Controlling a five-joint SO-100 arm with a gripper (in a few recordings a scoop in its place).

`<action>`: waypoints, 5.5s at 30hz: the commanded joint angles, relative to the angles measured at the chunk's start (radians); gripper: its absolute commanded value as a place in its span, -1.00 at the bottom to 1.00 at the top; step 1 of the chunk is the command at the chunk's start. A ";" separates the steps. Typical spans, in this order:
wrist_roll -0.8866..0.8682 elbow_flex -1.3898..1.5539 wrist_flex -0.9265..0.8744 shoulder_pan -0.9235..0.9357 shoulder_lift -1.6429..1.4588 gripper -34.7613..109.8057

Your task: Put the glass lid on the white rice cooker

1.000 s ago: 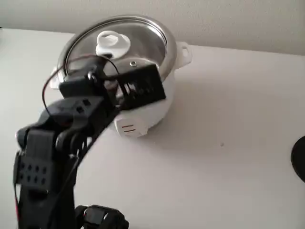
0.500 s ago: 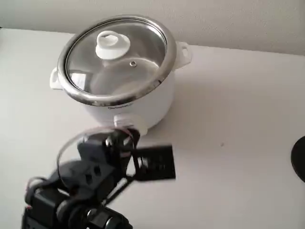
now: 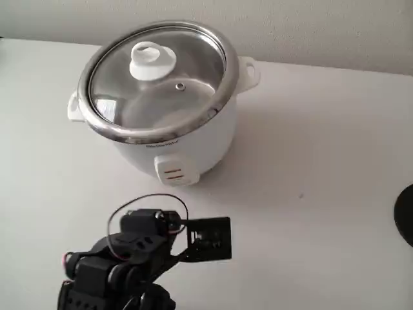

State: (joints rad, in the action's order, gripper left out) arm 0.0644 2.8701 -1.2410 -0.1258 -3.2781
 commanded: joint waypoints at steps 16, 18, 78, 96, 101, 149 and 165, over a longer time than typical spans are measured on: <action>-0.057 0.126 0.058 0.037 -0.012 -0.51; -0.057 0.126 0.058 0.037 -0.012 -0.51; -0.057 0.126 0.058 0.037 -0.012 -0.51; -0.057 0.126 0.058 0.037 -0.012 -0.51; -0.057 0.126 0.058 0.037 -0.012 -0.51; -0.057 0.126 0.058 0.037 -0.012 -0.51; -0.057 0.126 0.058 0.037 -0.012 -0.51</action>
State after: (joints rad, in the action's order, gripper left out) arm 0.0077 2.9943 -1.2042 -0.0874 -3.2827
